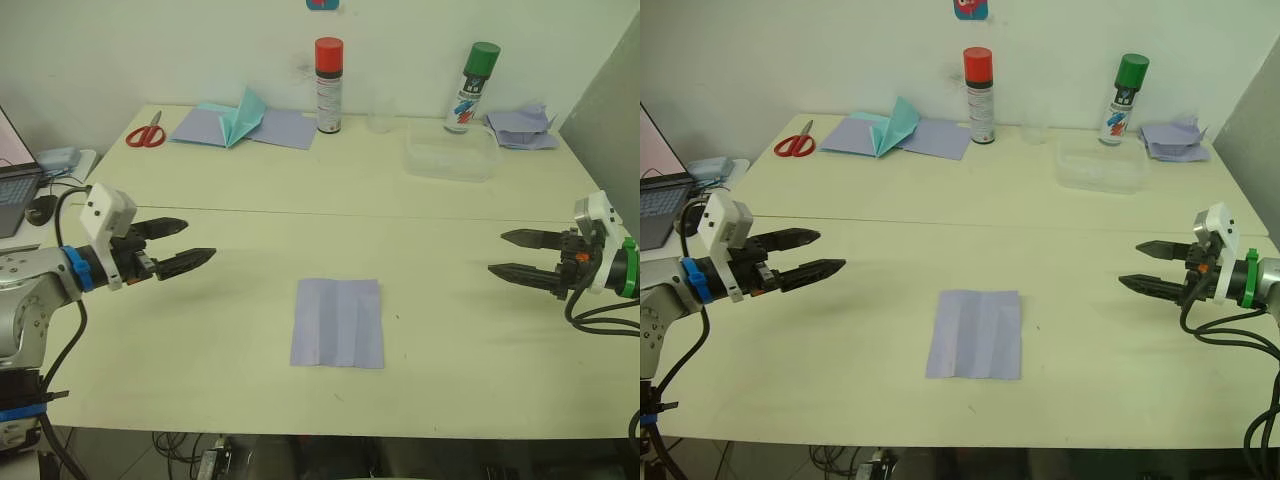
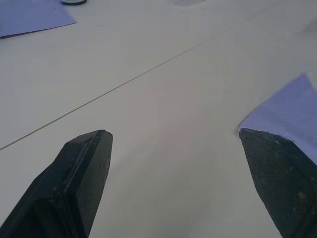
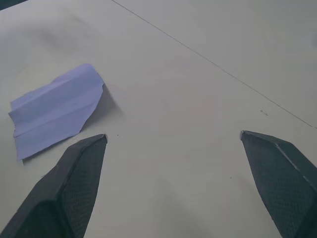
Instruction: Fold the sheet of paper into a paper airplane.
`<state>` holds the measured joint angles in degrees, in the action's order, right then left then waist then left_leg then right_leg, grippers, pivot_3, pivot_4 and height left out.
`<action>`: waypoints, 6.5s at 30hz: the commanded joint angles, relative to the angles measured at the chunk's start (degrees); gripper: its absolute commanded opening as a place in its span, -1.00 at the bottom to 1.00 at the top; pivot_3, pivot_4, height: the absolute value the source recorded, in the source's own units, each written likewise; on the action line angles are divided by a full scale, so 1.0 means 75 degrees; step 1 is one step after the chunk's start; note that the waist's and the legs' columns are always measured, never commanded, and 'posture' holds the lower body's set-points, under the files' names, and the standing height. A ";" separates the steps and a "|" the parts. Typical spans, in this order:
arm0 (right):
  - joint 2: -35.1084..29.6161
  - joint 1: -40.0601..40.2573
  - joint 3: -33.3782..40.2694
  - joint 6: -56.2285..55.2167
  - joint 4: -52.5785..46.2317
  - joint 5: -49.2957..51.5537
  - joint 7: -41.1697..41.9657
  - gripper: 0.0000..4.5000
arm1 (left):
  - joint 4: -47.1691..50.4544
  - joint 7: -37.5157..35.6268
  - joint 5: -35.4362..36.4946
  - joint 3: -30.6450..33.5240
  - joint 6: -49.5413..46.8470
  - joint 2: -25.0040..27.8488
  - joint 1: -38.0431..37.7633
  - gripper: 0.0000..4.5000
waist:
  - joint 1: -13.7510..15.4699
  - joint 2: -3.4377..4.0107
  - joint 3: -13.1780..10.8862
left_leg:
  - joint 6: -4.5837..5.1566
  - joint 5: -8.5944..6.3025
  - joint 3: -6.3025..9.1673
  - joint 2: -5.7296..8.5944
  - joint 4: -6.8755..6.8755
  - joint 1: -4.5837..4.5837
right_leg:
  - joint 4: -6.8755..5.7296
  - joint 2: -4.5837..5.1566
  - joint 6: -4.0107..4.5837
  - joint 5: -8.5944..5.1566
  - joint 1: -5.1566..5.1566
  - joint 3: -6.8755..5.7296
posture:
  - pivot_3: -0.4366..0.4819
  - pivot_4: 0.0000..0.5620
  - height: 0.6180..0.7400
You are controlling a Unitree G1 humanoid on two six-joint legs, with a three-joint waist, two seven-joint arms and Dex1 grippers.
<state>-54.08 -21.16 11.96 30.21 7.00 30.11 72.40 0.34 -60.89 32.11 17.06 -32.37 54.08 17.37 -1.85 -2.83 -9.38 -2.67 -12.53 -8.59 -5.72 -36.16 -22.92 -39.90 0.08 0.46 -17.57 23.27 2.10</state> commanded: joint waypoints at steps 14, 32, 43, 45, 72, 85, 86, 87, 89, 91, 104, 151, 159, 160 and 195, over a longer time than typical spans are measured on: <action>0.1350 -0.0090 -0.0983 -0.0848 -0.0641 -0.0706 -0.0957 1.00 | 0.1772 0.0601 -0.0810 -0.2568 0.0712 -0.1982 -0.0200 -0.56 | 0.0002 0.0000 0.0000 | -0.0019 0.0012 0.0022 0.0007 -0.0018 -0.0006 | -0.0006 -0.0020 0.0000 0.0000 -0.0009 0.0021 | -0.05 -0.47 1.00; 0.2463 -0.0666 -0.2137 -0.2363 0.0731 -0.1988 -0.1275 1.00 | -0.0369 0.1058 -0.3617 -0.4882 0.2395 -0.2944 0.0041 -0.99 | 0.0025 0.0047 0.0030 | -0.0011 0.0012 0.0038 0.0016 -0.0044 -0.0006 | -0.0009 -0.0059 0.0001 0.0001 -0.0032 0.0032 | -0.05 -0.47 1.00; 0.2730 -0.0836 -0.3163 -0.3951 0.1634 -0.3051 -0.0717 -0.38 | -0.0543 0.0935 -0.3618 -0.4871 0.2298 -0.3064 0.0099 -1.00 | 0.0030 0.0078 0.0049 | 0.0040 -0.0018 0.0081 0.0014 -0.0094 0.0026 | -0.0002 -0.0064 -0.0009 -0.0004 -0.0121 0.0018 | -0.05 -0.47 1.00; 0.2816 -0.0711 -0.3272 -0.3980 0.1531 -0.3072 -0.0696 -0.74 | -0.0526 0.0966 -0.3605 -0.4839 0.2267 -0.3100 0.0086 -1.00 | 0.0029 0.0079 0.0050 | 0.0040 -0.0018 0.0086 0.0012 -0.0096 0.0027 | -0.0002 -0.0063 -0.0010 -0.0005 -0.0127 0.0024 | -0.05 -0.47 1.00; 0.5083 -0.0670 -0.3218 -0.0672 -0.0105 -0.1424 -0.2062 -0.99 | -0.0319 0.0876 -0.3168 -0.4198 0.1211 -0.2693 0.0133 -1.00 | -0.0007 0.0107 0.0094 | 0.0041 -0.0021 0.0106 -0.0002 -0.0090 0.0029 | -0.0004 -0.0073 -0.0012 -0.0007 -0.0126 0.0022 | -0.05 -0.47 1.00; 0.4785 -0.1041 -0.2479 -0.0857 0.0200 -0.1356 -0.2462 -0.99 | -0.0035 0.0887 -0.3116 -0.4136 0.0916 -0.2462 -0.0103 -1.00 | -0.0009 0.0108 0.0094 | 0.0039 -0.0022 0.0106 -0.0001 -0.0079 0.0021 | 0.0003 -0.0074 -0.0004 -0.0013 -0.0119 0.0029 | -0.05 -0.47 1.00; 0.4705 -0.1072 -0.2413 -0.0872 0.0237 -0.1354 -0.2462 -0.99 | -0.0016 0.0879 -0.3116 -0.4160 0.0911 -0.2479 -0.0113 -1.00 | -0.0009 0.0108 0.0094 | 0.0040 -0.0022 0.0104 -0.0001 -0.0077 0.0022 | 0.0004 -0.0075 -0.0003 -0.0013 -0.0119 0.0031 | -0.05 -0.47 1.00; 0.4649 -0.1088 -0.2378 -0.0896 0.0272 -0.1363 -0.2461 -0.99 | 0.0007 0.0870 -0.3111 -0.4173 0.0905 -0.2486 -0.0124 -1.00 | -0.0009 0.0108 0.0094 | 0.0040 -0.0022 0.0104 -0.0001 -0.0076 0.0022 | 0.0005 -0.0074 -0.0003 -0.0013 -0.0119 0.0031 | -0.05 -0.47 1.00; 0.4419 -0.1047 -0.2390 -0.1013 0.0355 -0.1437 -0.2259 -0.99 | -0.0010 0.0818 -0.3117 -0.4214 0.0933 -0.2495 -0.0112 -1.00 | -0.0008 0.0108 0.0095 | 0.0040 -0.0022 0.0105 -0.0001 -0.0073 0.0024 | 0.0007 -0.0074 -0.0001 -0.0013 -0.0119 0.0031 | -0.05 -0.47 1.00; 0.4260 -0.0938 -0.2405 -0.0904 0.0204 -0.1313 -0.2005 -0.99 | -0.0057 0.0787 -0.3129 -0.4240 0.0957 -0.2508 -0.0073 -1.00 | -0.0005 0.0108 0.0094 | 0.0040 -0.0022 0.0107 -0.0001 -0.0068 0.0023 | 0.0010 -0.0074 0.0000 -0.0014 -0.0120 0.0031 | -0.05 -0.47 1.00; 0.3455 0.0331 -0.3859 -0.0777 -0.1731 -0.1979 -0.1620 -0.99 | -0.0013 0.0645 -0.3192 -0.4337 0.0993 -0.2520 -0.0031 -1.00 | -0.0003 0.0107 0.0094 | 0.0040 -0.0022 0.0111 0.0001 -0.0056 0.0017 | 0.0041 -0.0072 -0.0031 -0.0032 -0.0123 0.0035 | -0.05 -0.47 1.00; 0.3515 0.0528 -0.3561 -0.0384 -0.1493 -0.1845 -0.1793 -0.99 | 0.0000 0.0498 -0.3306 -0.4438 0.1096 -0.2571 -0.0026 -1.00 | 0.0013 0.0109 0.0099 | 0.0040 -0.0021 0.0108 0.0003 0.0001 0.0017 | 0.0109 -0.0065 -0.0031 -0.0030 -0.0133 0.0032 | -0.05 -0.47 1.00; 0.3764 0.0336 -0.3195 0.0312 -0.1393 -0.1352 -0.2018 -0.99 | -0.0012 0.0543 -0.3312 -0.4429 0.1100 -0.2620 -0.0021 -1.00 | 0.0018 0.0108 0.0100 | 0.0041 -0.0021 0.0109 0.0006 0.0001 0.0016 | 0.0110 -0.0065 -0.0027 -0.0028 -0.0133 0.0033 | -0.05 -0.47 1.00; 0.3760 0.0312 -0.3180 0.0322 -0.1392 -0.1342 -0.2022 -0.99 | -0.0005 0.0542 -0.3309 -0.4423 0.1100 -0.2614 -0.0029 -1.00 | 0.0018 0.0108 0.0100 | 0.0041 -0.0021 0.0109 0.0006 0.0001 0.0015 | 0.0110 -0.0065 -0.0027 -0.0028 -0.0133 0.0033 | -0.05 -0.47 1.00; 0.4492 -0.0010 -0.3502 0.0174 -0.1412 -0.1488 -0.2554 -0.99 | 0.0455 0.0645 -0.1581 -0.3330 0.0268 -0.3473 0.0511 -1.00 | 0.0019 0.0102 0.0094 | 0.0042 -0.0022 0.0112 0.0008 0.0002 0.0001 | 0.0112 -0.0072 -0.0028 -0.0028 -0.0124 0.0029 | -0.05 -0.47 1.00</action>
<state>-20.78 -20.85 -14.08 32.78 -1.95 19.00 53.42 1.78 -56.67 18.31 -9.53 -30.20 28.63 20.26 -1.71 -2.06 -8.67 -2.36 -12.70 -7.75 -5.67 -36.14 -22.92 -39.06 -0.46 0.24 -17.78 22.34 2.31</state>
